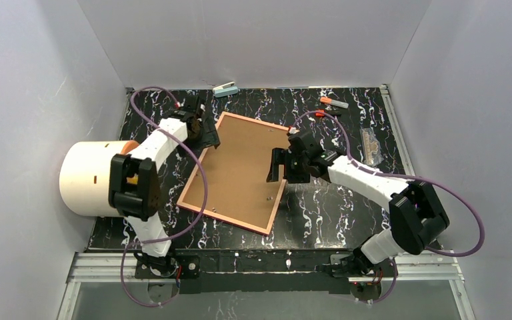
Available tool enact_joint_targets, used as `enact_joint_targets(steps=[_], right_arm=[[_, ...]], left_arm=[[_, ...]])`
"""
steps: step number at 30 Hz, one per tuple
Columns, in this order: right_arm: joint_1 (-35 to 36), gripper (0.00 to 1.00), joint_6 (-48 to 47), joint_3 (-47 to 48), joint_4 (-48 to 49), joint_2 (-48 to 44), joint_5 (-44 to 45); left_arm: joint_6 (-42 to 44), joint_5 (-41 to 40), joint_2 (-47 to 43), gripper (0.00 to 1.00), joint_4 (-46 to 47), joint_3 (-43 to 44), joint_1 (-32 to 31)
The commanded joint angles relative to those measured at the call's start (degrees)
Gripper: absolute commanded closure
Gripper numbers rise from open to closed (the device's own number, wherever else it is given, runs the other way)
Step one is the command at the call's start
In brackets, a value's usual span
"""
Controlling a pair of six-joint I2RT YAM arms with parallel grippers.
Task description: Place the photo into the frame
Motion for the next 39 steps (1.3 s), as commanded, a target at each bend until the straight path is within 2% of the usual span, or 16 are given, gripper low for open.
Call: enact_joint_targets(steps=[1,4,8,15,19,22,27,34,39], right_arm=[[-1.84,0.08,-5.81,5.1,0.11,2.03,3.24],[-6.31,0.08,-7.17,11.21,3.05,7.6,3.05],[-11.82,0.08,-10.18,25.8,3.34,20.02,0.09],[-16.68,0.09,-12.32,52.48,1.41,41.6,0.5],[-17.76,0.09,-12.56,60.34,1.04,49.81,-1.1],[-17.94,0.08,-12.92,62.47,1.63,52.24,-2.42],[-18.01,0.08,-13.9,62.22,0.93,53.82,-5.34],[-18.37,0.08,-15.49,57.39,-0.81,51.89,-7.9],[-19.02,0.08,-16.44,52.57,-1.49,48.28,-9.8]], left_arm=[[-4.61,-5.25,-10.75,0.02,-9.09,-2.47,-0.09],[-6.49,-5.71,-18.18,0.02,-10.45,-8.87,-0.05],[-7.58,1.15,-24.09,0.01,-10.25,-16.52,-0.11],[-2.87,8.77,-32.68,0.02,-11.31,-27.11,-1.3],[-2.97,11.17,-37.48,0.02,-12.69,-31.44,-1.66],[-4.59,13.65,-38.94,0.02,-10.83,-35.2,-1.66],[-5.33,15.64,-35.27,0.02,-6.11,-37.76,-1.71],[-7.38,16.73,-29.43,0.02,-0.87,-40.48,-1.67],[-7.9,16.4,-28.78,0.02,3.29,-40.16,-1.71]])
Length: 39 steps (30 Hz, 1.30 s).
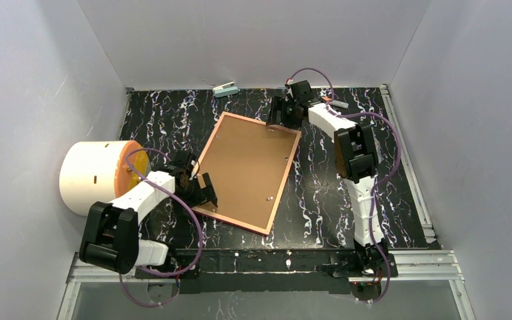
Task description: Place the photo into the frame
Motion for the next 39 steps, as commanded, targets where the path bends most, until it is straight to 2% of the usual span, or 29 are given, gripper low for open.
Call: enact_joint_targets(steps=[1,7,15,19,23,28,31,33,35,37,39], right_arm=[[-0.63,0.09,-1.56,-5.6,-3.02,-5.22,-3.0],[-1.97,0.13,3.35,-16.69,-2.71,-13.27,-2.97],[-3.07,0.21,12.44,-33.54,-1.89,-26.58,-1.61],[-3.13,0.23,15.74,-40.85,-0.86,-33.77,2.67],[-3.06,0.23,16.45,-43.13,-1.38,-38.31,9.65],[-3.05,0.2,15.16,-40.13,-3.6,-40.81,15.77],[-2.9,0.23,14.2,-39.93,-0.27,-41.52,8.04],[-2.37,0.31,14.58,-40.73,4.49,-41.45,0.68],[-0.86,0.43,15.59,-41.07,9.89,-40.36,-6.56],[2.35,0.51,16.09,-40.19,12.78,-38.33,-9.65],[5.87,0.58,16.06,-38.6,15.14,-35.23,-12.18]], left_arm=[[-0.64,0.86,0.08,0.03,4.48,1.11,-0.18],[4.26,-2.11,6.81,0.09,5.98,9.83,-0.17],[8.16,1.55,17.6,0.18,7.69,20.77,-0.14],[6.65,-4.21,18.23,0.24,7.15,21.33,-0.1],[6.45,-8.49,17.5,0.25,7.08,20.88,0.03],[4.77,-14.99,16.21,0.18,5.62,21.6,0.98],[3.75,-17.57,15.12,0.18,4.56,21.48,2.05],[3.04,-19.59,14.23,0.22,4.12,21.05,2.59],[2.16,-22.11,13.65,0.29,3.1,20.71,3.29],[1.42,-23.67,13.32,0.38,2.85,20.13,4.17],[1.34,-22.54,13.61,0.44,3.94,19.31,5.4]])
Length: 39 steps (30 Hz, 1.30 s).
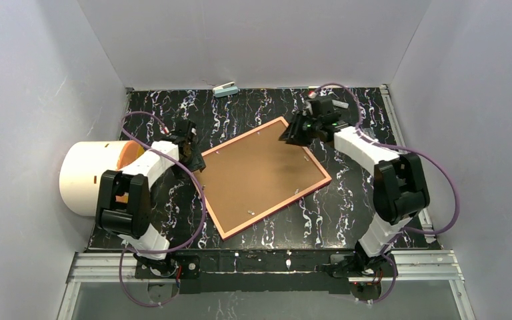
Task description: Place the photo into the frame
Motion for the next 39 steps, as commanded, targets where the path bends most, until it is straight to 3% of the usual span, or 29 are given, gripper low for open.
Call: enact_joint_targets(steps=[1,6,12,18,27,39], right_arm=[[7.81,0.62,0.84,4.12,10.19,5.03,-12.33],[15.05,0.75,3.02,8.84,17.63,13.17,-19.71],[20.9,0.76,2.97,17.06,19.72,23.36,-24.62],[25.83,0.76,0.91,23.47,16.76,29.29,-23.92],[31.61,0.88,-3.45,30.99,10.17,35.07,-20.33],[33.16,0.89,-3.18,32.46,8.58,37.84,-18.21]], left_arm=[[-1.08,-1.7,-1.95,0.46,-0.21,-0.79,2.59],[0.2,4.93,0.75,0.6,1.63,-1.35,4.21],[1.39,9.19,1.28,0.67,4.31,-3.83,5.13],[2.65,9.88,0.94,0.75,5.01,-5.49,5.41],[3.43,8.98,-2.69,0.78,5.66,-7.08,5.68],[3.33,8.94,-6.54,0.74,5.43,-8.44,5.86]])
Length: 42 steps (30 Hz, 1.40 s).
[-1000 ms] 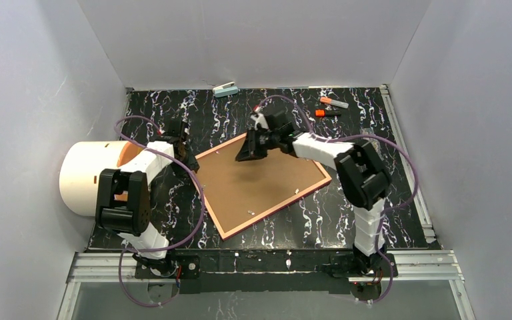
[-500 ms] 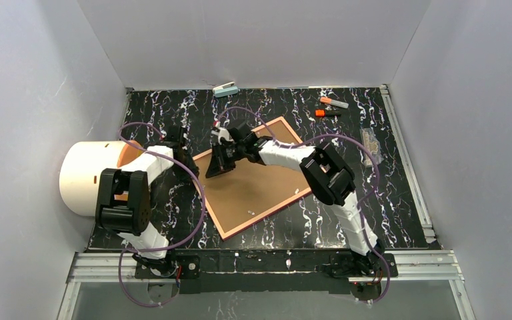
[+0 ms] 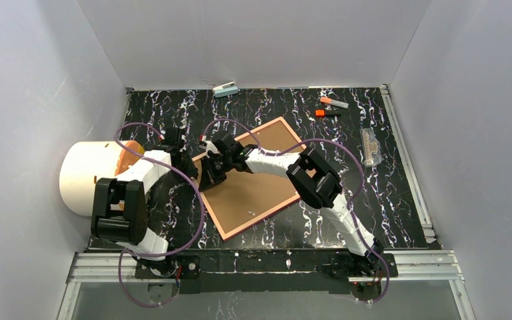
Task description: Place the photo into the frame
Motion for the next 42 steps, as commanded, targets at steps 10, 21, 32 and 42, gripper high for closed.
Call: enact_joint_targets(steps=[10,21,32,42], right_arm=[[-0.54,0.86,-0.48,-2.22,2.09,-2.81,3.21],[-1.57,0.77,0.81,-6.87,8.71,-6.26,3.23],[-1.76,0.8,1.06,-4.27,7.38,-3.24,2.17],[-1.86,0.8,1.51,-3.72,6.73,-0.36,1.39]], left_arm=[[1.23,-2.43,-3.31,0.78,-2.61,-1.06,0.48],[1.76,-1.73,-0.57,0.81,-1.92,-2.33,0.48],[1.76,-1.59,0.04,0.82,-1.62,-2.7,0.48],[1.94,-1.5,0.21,0.83,-1.64,-3.08,0.48]])
